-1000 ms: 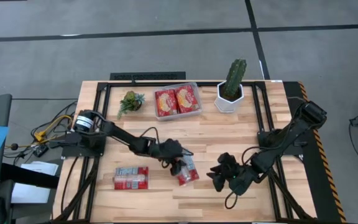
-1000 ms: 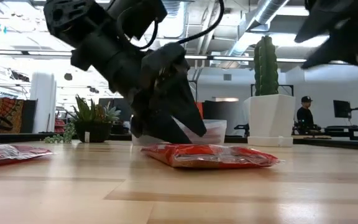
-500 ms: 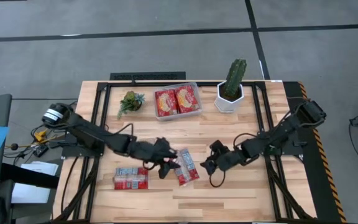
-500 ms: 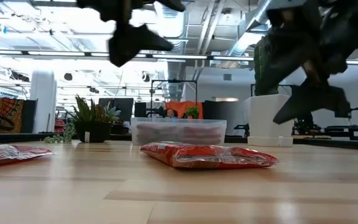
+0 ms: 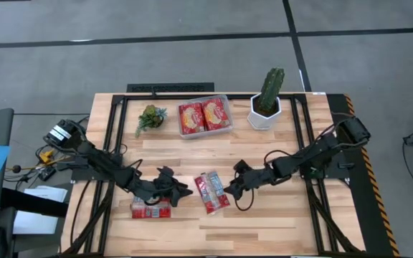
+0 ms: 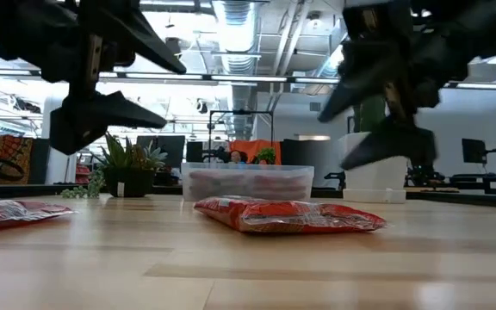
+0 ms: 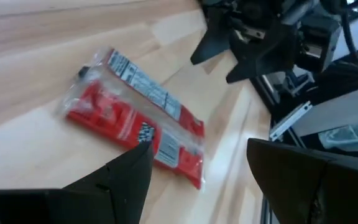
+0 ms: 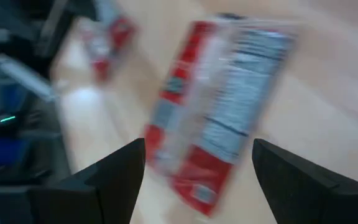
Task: Sort popcorn bags into baskets
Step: Put the red popcorn bag into the transparent bin
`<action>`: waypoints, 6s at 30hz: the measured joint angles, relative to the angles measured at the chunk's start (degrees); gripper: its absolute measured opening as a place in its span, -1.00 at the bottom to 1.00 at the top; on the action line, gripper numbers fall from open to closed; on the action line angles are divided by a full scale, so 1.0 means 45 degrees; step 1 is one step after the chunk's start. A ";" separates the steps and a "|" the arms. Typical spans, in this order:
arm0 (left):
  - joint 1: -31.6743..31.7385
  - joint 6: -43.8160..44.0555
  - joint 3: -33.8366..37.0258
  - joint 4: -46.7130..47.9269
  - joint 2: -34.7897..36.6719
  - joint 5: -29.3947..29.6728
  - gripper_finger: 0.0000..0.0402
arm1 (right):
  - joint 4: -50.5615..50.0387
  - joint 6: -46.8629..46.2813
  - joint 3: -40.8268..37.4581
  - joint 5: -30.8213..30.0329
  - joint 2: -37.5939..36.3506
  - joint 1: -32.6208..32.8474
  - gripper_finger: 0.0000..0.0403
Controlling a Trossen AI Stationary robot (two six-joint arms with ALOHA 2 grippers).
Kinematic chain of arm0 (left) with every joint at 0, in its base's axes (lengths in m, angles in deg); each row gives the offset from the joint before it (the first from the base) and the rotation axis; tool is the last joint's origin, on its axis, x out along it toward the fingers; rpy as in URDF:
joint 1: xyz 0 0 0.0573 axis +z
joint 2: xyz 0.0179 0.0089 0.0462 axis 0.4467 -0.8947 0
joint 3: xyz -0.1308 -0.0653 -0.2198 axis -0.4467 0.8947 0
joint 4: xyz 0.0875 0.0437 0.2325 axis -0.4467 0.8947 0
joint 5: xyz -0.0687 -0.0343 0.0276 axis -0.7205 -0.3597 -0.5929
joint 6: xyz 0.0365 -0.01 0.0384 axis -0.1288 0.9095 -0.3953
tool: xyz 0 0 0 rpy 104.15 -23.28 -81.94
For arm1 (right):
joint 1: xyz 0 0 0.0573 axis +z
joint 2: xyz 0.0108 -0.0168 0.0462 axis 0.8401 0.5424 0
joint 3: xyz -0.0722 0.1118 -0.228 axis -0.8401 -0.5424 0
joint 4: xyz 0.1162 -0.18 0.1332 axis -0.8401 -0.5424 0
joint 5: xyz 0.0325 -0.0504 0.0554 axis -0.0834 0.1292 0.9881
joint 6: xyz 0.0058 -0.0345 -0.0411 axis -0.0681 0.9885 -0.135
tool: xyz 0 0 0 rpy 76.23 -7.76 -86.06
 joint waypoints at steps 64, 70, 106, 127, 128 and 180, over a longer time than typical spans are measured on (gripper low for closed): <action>0.2050 0.0548 -0.3688 -0.2191 -0.6487 -0.3054 0.24 | 0.1668 -0.0995 -0.0500 0.0616 0.2104 -0.0967 0.57; 0.2140 0.0201 -0.4630 -0.2185 -0.7121 -0.4436 0.24 | 0.1592 -0.1026 -0.0500 0.0605 0.2115 -0.0833 0.57; 0.2209 0.3688 -0.3780 0.4744 -0.3977 -0.3946 -0.03 | 0.1913 -0.1628 -0.0520 0.0191 0.2143 -0.0654 0.57; 0.3140 0.3005 -0.4518 0.2867 -0.5187 -0.4634 -0.03 | 0.0831 -0.3641 -0.0443 -0.0726 0.2114 0.0149 0.57; 0.3140 0.2983 -0.4518 0.2879 -0.5187 -0.4614 -0.03 | 0.0861 -0.3814 -0.0452 -0.0846 0.2114 0.0209 0.57; 0.3691 0.1947 -0.5072 0.2783 -0.5221 -0.5611 -0.03 | -0.2574 -0.0959 0.2749 0.0507 0.3523 -0.1904 -0.95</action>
